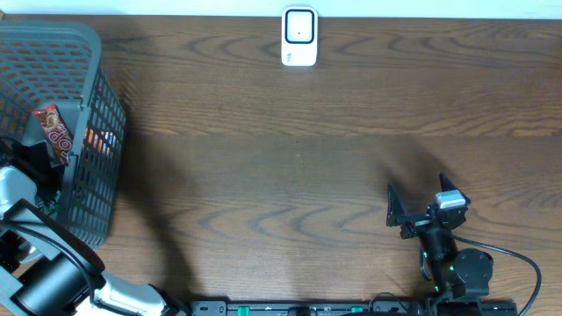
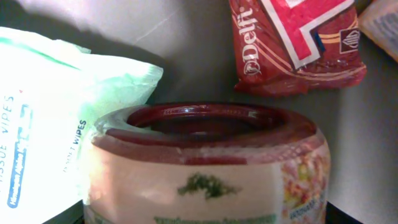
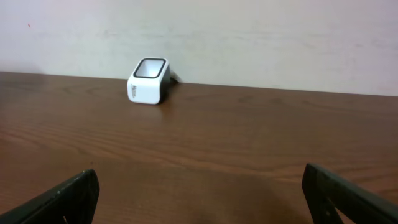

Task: Scan the item barcode
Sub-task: 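Lower the left gripper into the basket and grasp the green-lidded jar, then lift the jar out and set it on the table center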

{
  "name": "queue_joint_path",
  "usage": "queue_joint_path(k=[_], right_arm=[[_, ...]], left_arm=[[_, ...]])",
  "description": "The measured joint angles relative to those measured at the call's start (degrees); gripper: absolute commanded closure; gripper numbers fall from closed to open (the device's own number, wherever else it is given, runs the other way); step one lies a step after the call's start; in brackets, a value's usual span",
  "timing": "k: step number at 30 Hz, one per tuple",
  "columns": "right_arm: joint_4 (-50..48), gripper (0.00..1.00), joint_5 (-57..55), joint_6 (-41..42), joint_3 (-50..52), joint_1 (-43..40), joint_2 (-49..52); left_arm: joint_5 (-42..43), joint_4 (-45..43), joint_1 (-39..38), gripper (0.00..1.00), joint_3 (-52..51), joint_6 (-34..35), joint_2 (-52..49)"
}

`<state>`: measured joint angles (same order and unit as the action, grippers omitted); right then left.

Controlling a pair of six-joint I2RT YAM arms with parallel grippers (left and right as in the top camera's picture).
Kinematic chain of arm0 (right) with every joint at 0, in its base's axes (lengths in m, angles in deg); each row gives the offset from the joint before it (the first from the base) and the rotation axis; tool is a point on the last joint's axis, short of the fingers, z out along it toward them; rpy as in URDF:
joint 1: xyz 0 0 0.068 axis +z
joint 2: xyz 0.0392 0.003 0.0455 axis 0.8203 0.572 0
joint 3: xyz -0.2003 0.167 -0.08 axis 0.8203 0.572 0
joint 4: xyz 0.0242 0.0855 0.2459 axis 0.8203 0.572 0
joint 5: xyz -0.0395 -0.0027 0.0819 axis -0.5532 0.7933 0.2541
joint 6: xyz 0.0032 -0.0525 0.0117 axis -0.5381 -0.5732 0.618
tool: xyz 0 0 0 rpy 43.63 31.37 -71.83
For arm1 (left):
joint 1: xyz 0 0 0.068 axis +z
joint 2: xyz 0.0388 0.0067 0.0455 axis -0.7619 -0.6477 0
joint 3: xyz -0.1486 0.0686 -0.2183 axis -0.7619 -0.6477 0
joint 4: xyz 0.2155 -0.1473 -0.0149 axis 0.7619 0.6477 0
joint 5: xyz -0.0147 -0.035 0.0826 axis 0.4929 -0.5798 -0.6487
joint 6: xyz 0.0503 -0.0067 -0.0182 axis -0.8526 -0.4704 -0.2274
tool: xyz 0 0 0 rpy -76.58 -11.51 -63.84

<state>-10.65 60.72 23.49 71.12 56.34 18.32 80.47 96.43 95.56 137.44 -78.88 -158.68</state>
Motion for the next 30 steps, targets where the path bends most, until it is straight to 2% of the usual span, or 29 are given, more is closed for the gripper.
queue_joint_path(k=[10, 19, 27, 30], right_arm=[[0.00, 0.01, 0.00, 0.02, 0.00, 0.02, 0.00], [0.02, 0.01, 0.00, 0.00, 0.00, 0.00, 0.00], [0.02, 0.01, 0.00, 0.00, 0.00, 0.00, 0.00], [0.00, 0.01, 0.00, 0.00, 0.00, 0.00, 0.00]], left_arm=[[-0.02, 1.86, 0.00, 0.35, 0.00, 2.58, 2.62], [0.87, 0.98, 0.00, 0.35, 2.10, 6.36, 22.62], [15.47, -5.31, -0.55, 0.34, 2.58, 15.06, 38.42], [22.32, -7.93, -2.99, 0.34, 2.60, 18.56, 42.07]])
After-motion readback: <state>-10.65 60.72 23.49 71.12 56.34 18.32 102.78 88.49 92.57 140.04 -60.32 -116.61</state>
